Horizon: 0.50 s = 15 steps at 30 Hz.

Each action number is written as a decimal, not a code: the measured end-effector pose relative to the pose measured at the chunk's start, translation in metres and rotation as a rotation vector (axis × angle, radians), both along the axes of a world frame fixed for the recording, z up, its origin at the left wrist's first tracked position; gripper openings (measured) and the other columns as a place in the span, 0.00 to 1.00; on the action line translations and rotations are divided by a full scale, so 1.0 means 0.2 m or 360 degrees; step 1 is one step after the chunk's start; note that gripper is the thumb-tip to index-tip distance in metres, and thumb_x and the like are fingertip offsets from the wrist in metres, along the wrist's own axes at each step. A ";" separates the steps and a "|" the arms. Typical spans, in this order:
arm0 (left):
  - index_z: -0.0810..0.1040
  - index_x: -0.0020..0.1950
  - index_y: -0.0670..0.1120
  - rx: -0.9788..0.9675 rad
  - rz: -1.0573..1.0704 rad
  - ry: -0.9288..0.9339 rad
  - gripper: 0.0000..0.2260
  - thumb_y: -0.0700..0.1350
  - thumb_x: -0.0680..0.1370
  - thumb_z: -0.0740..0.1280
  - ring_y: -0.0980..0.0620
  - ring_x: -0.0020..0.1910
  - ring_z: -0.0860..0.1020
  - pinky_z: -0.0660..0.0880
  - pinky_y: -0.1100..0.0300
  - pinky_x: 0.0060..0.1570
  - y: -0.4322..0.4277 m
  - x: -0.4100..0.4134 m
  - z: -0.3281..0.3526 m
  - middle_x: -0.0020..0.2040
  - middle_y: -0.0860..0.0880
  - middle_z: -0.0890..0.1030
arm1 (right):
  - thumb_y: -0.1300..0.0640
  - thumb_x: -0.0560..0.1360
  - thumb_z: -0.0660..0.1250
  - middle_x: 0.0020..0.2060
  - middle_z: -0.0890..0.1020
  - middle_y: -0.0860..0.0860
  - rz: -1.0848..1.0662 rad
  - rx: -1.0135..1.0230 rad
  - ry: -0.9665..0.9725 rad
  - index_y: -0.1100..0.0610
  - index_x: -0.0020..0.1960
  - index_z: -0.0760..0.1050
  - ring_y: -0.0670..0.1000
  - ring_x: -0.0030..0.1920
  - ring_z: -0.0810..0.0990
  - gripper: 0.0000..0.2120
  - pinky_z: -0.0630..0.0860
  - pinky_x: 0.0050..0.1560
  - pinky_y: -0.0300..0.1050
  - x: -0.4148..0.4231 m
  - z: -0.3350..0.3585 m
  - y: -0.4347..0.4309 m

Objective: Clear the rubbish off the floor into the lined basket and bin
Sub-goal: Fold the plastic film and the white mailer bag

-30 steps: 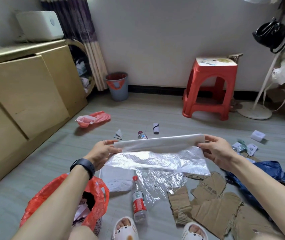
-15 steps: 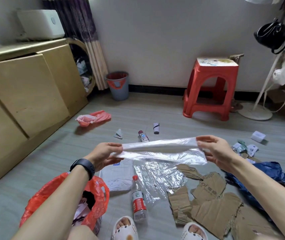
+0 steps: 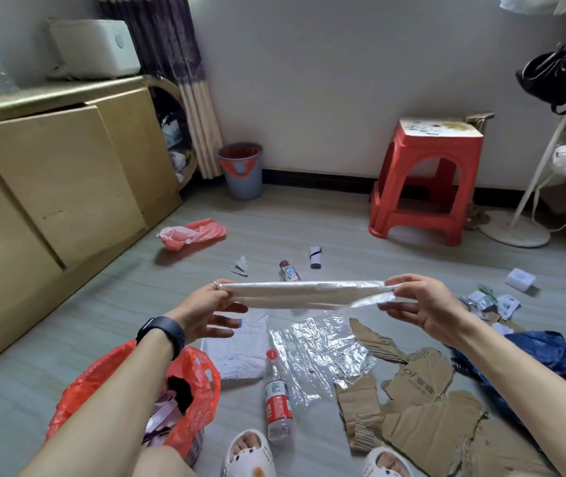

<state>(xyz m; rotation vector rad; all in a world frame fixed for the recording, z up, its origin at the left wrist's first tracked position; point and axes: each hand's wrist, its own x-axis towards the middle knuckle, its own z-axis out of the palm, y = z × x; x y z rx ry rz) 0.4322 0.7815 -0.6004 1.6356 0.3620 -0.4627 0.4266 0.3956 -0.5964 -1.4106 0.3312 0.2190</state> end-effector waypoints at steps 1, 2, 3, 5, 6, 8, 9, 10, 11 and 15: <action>0.79 0.56 0.51 -0.0073 -0.0006 0.0026 0.13 0.42 0.79 0.57 0.47 0.35 0.82 0.80 0.55 0.33 0.02 0.00 0.00 0.48 0.45 0.86 | 0.65 0.77 0.62 0.49 0.82 0.60 -0.0022 0.0018 -0.0001 0.65 0.52 0.79 0.62 0.40 0.84 0.08 0.83 0.37 0.47 0.01 -0.01 0.01; 0.81 0.57 0.49 -0.0174 0.0013 0.0053 0.14 0.43 0.77 0.59 0.47 0.36 0.82 0.80 0.54 0.35 0.05 0.00 0.00 0.49 0.45 0.85 | 0.61 0.77 0.64 0.51 0.82 0.59 -0.0037 0.0034 -0.0019 0.65 0.52 0.79 0.63 0.42 0.84 0.09 0.84 0.38 0.48 0.02 -0.01 0.02; 0.82 0.57 0.47 -0.0252 0.0030 0.0074 0.14 0.45 0.75 0.61 0.47 0.37 0.82 0.80 0.54 0.36 0.08 0.00 0.01 0.49 0.45 0.85 | 0.57 0.78 0.68 0.52 0.82 0.57 -0.0049 0.0006 -0.0045 0.65 0.53 0.79 0.63 0.43 0.85 0.11 0.84 0.39 0.48 0.03 -0.01 0.03; 0.83 0.56 0.46 -0.0261 0.0054 0.0076 0.14 0.50 0.75 0.67 0.48 0.39 0.82 0.80 0.54 0.37 0.13 -0.02 0.02 0.49 0.47 0.85 | 0.56 0.75 0.73 0.53 0.82 0.59 -0.0031 -0.0145 -0.0100 0.65 0.54 0.79 0.59 0.42 0.85 0.13 0.83 0.38 0.46 0.05 -0.01 0.10; 0.83 0.57 0.45 -0.0187 0.0060 0.0042 0.13 0.49 0.76 0.69 0.49 0.39 0.83 0.81 0.55 0.37 0.15 -0.03 0.02 0.47 0.48 0.85 | 0.61 0.74 0.74 0.53 0.81 0.61 -0.0020 -0.0186 -0.0138 0.65 0.54 0.78 0.57 0.40 0.85 0.12 0.83 0.37 0.45 0.05 -0.01 0.14; 0.79 0.61 0.45 0.0007 0.0123 -0.0034 0.14 0.41 0.76 0.72 0.50 0.37 0.83 0.81 0.57 0.36 0.21 -0.05 0.00 0.44 0.47 0.84 | 0.69 0.73 0.72 0.52 0.80 0.63 -0.0001 -0.0180 -0.0218 0.65 0.59 0.74 0.58 0.39 0.86 0.16 0.82 0.36 0.43 0.06 0.00 0.24; 0.77 0.61 0.46 0.0046 0.0178 -0.0061 0.15 0.37 0.75 0.72 0.49 0.37 0.83 0.81 0.57 0.36 0.24 -0.05 0.00 0.45 0.46 0.84 | 0.72 0.72 0.72 0.51 0.80 0.62 -0.0009 -0.0156 -0.0251 0.63 0.61 0.72 0.60 0.39 0.86 0.20 0.82 0.37 0.43 0.07 0.02 0.29; 0.75 0.61 0.48 0.0044 0.0256 -0.0091 0.17 0.35 0.75 0.72 0.48 0.37 0.83 0.81 0.56 0.37 0.29 -0.07 -0.01 0.46 0.45 0.84 | 0.73 0.72 0.71 0.50 0.81 0.62 -0.0017 -0.0121 -0.0283 0.61 0.62 0.71 0.60 0.40 0.86 0.22 0.83 0.37 0.43 0.08 0.04 0.36; 0.73 0.60 0.49 0.0045 0.0328 -0.0121 0.19 0.34 0.74 0.72 0.48 0.38 0.84 0.80 0.56 0.37 0.35 -0.09 -0.01 0.47 0.45 0.84 | 0.73 0.72 0.71 0.49 0.82 0.61 -0.0017 -0.0063 -0.0305 0.60 0.63 0.71 0.60 0.40 0.85 0.23 0.83 0.38 0.43 0.09 0.07 0.44; 0.73 0.60 0.44 0.0206 0.0534 -0.0211 0.17 0.34 0.75 0.72 0.51 0.32 0.83 0.77 0.58 0.36 0.58 -0.20 -0.09 0.44 0.45 0.82 | 0.61 0.67 0.77 0.41 0.86 0.56 0.0225 0.0053 -0.0407 0.61 0.53 0.81 0.54 0.40 0.86 0.15 0.83 0.42 0.41 0.08 0.15 0.74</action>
